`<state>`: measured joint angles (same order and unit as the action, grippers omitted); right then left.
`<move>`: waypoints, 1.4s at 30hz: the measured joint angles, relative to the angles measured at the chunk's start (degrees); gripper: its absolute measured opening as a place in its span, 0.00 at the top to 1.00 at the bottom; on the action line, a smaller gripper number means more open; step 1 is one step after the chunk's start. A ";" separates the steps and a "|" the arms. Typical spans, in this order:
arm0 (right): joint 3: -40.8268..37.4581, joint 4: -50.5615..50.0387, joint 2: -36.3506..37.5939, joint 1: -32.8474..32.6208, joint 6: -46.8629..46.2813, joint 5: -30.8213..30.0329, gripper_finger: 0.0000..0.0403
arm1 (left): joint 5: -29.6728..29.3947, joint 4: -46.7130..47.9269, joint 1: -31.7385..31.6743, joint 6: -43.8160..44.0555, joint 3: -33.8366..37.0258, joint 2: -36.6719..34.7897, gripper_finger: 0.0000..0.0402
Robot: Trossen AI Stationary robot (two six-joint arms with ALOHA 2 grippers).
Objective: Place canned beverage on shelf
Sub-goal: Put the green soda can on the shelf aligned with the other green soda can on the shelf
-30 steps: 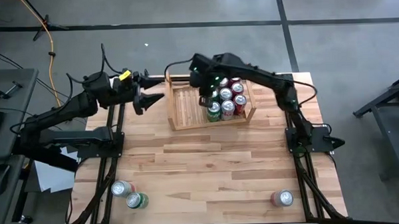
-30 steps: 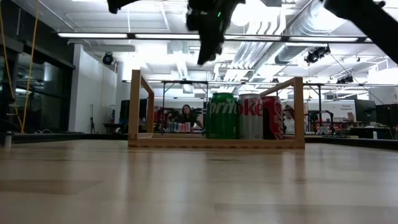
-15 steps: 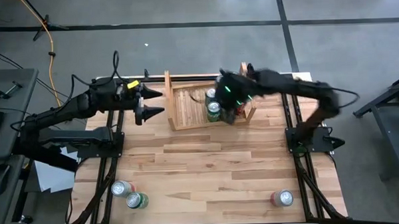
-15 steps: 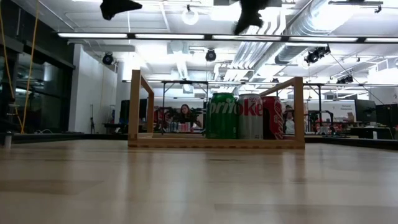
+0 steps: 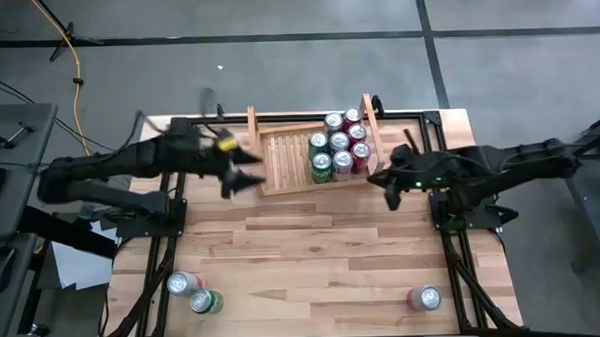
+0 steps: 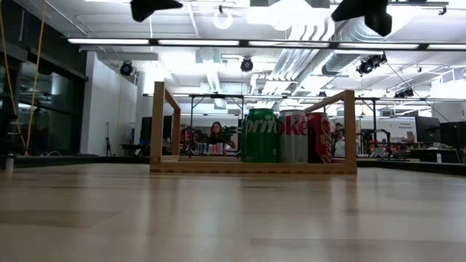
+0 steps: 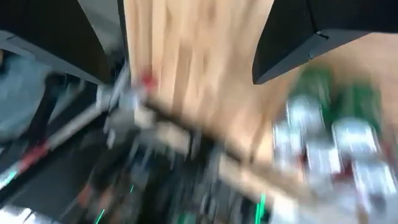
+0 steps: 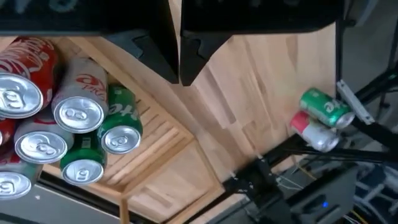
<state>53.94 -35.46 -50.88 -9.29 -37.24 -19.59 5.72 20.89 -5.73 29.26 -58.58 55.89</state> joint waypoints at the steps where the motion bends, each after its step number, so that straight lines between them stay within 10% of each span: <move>1: -0.70 0.08 1.26 -0.37 0.23 0.00 1.00 | -0.69 4.86 2.35 1.26 -2.73 2.29 0.05; 14: -3.44 -0.39 3.35 -0.85 7.66 0.04 1.00 | -11.47 46.63 40.04 12.55 -34.56 25.53 0.05; 22: -3.44 -1.27 1.23 -0.85 7.72 0.04 1.00 | -12.48 57.57 55.38 24.05 -36.88 34.52 0.05; 42: -3.44 -1.18 -6.07 -0.85 6.97 0.06 1.00 | -11.19 56.86 63.88 28.84 -32.13 44.16 0.05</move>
<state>50.50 -36.64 -56.95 -10.13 -30.27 -19.53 -5.47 77.75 58.15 58.11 -90.71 100.06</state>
